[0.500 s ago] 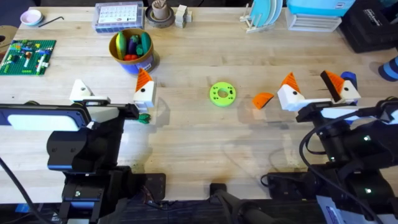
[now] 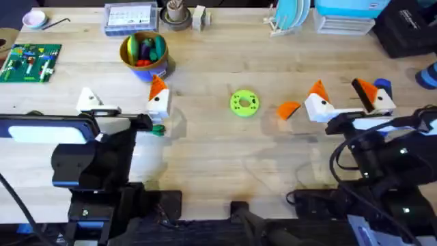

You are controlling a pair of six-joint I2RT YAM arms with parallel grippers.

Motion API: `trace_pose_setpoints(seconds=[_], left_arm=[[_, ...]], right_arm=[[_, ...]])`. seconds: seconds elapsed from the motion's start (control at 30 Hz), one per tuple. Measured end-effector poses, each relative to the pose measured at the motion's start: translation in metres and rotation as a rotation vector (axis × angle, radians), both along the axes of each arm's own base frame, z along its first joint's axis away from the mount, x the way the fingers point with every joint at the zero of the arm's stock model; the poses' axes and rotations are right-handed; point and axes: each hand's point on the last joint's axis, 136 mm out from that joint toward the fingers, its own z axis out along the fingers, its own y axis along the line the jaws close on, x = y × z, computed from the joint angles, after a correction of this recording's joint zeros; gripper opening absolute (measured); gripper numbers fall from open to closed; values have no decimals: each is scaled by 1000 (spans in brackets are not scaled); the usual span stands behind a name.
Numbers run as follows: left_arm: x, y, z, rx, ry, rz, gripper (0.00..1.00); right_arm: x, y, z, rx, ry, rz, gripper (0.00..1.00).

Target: Pick up the gripper from the table and insert it into the empty holder that is missing its gripper. Then pick up a screw, insert it into the mounting hole, and use the screwdriver to tighten it. Finally, clean up the table by picking up the vegetable and placing it into the bucket.

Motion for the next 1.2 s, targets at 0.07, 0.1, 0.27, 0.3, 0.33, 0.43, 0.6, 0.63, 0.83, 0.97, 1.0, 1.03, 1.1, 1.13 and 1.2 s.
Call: trace_pose_setpoints(seconds=[0.07,0.1,0.27,0.3,0.33,0.43,0.6,0.63,0.83,0.97,1.0,1.03,1.1,1.13,1.2], left_arm=[[0,0,0,0,1,0,993],[0,0,-1,0,5,0,993],[-4,0,-1,0,56,0,993],[-6,0,5,0,58,0,992],[-9,0,13,0,58,0,992],[-20,0,41,0,75,0,993],[-38,-1,67,5,215,-8,993],[-41,-2,72,12,253,-13,993],[-56,-4,110,78,404,-44,993],[-64,-4,129,102,510,-55,993],[-65,-4,133,105,531,-58,993],[-64,-5,137,107,542,-62,993],[-61,-8,143,104,563,-86,993],[-60,-11,145,101,571,-99,993],[-59,-15,143,93,589,-125,993]], right_arm=[[0,0,0,0,0,1,994],[0,0,0,0,1,1,994],[-4,1,-1,6,42,7,994],[-6,2,-2,10,62,10,994],[-9,2,-5,14,92,10,994],[-19,6,-8,38,183,26,993],[-32,23,20,80,251,122,994],[-35,26,29,86,263,136,994],[-44,33,79,103,318,172,994],[-45,34,102,112,392,178,994],[-45,34,106,114,415,177,994],[-43,34,109,114,434,177,994],[-40,34,114,110,478,177,994],[-37,34,116,109,493,177,994],[-30,34,117,108,514,178,994]])
